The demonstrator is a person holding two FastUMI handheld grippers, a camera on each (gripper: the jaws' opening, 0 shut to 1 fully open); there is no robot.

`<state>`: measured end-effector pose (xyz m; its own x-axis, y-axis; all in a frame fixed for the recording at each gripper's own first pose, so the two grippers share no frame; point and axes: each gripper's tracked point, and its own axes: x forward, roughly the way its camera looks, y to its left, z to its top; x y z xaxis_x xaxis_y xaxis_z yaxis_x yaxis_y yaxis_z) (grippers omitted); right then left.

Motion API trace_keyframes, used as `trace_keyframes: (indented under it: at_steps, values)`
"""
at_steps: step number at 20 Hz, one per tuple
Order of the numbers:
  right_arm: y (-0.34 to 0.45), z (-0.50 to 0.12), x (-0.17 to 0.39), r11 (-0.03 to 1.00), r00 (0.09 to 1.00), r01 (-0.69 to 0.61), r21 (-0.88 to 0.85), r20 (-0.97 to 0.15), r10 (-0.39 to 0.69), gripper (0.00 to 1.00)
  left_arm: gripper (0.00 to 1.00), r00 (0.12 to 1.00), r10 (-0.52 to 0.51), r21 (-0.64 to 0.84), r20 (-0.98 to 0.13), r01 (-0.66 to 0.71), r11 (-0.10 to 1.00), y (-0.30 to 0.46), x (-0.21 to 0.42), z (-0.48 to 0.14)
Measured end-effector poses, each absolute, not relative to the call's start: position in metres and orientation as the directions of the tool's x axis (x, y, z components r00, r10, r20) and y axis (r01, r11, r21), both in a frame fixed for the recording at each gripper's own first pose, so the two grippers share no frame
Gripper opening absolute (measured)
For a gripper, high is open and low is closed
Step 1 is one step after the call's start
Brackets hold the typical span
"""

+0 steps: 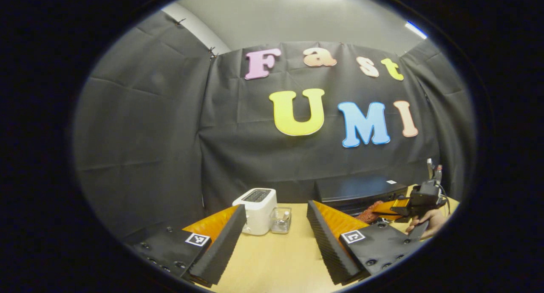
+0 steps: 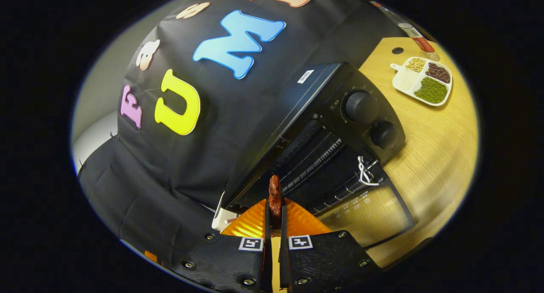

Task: Open the electric oven with the left hand, put the food in, and close the electric oven.

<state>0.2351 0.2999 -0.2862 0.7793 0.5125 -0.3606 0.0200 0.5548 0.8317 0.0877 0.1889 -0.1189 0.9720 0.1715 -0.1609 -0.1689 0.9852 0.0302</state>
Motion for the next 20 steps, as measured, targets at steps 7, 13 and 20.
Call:
trace_keyframes:
  at_steps: [7, 13, 20]
  values:
    - [0.305, -0.303, 0.271, 0.544, 0.831, 0.030, 0.838, -0.324, 0.453, 0.07, 0.96, 0.963, 0.198, 0.065, -0.181, -0.189, 0.980, 0.207, 0.094, -0.127]
    - [0.286, -0.335, 0.283, 0.608, 0.816, 0.123, 0.784, -0.429, 0.388, 0.19, 0.96, 0.961, 0.202, 0.074, -0.190, -0.191, 0.979, 0.209, 0.100, -0.131]
    - [0.268, -0.320, 0.275, 0.730, 0.822, 0.027, 0.683, -0.431, 0.373, 0.98, 0.96, 0.964, 0.165, 0.018, -0.208, -0.165, 0.986, 0.186, 0.109, -0.151]
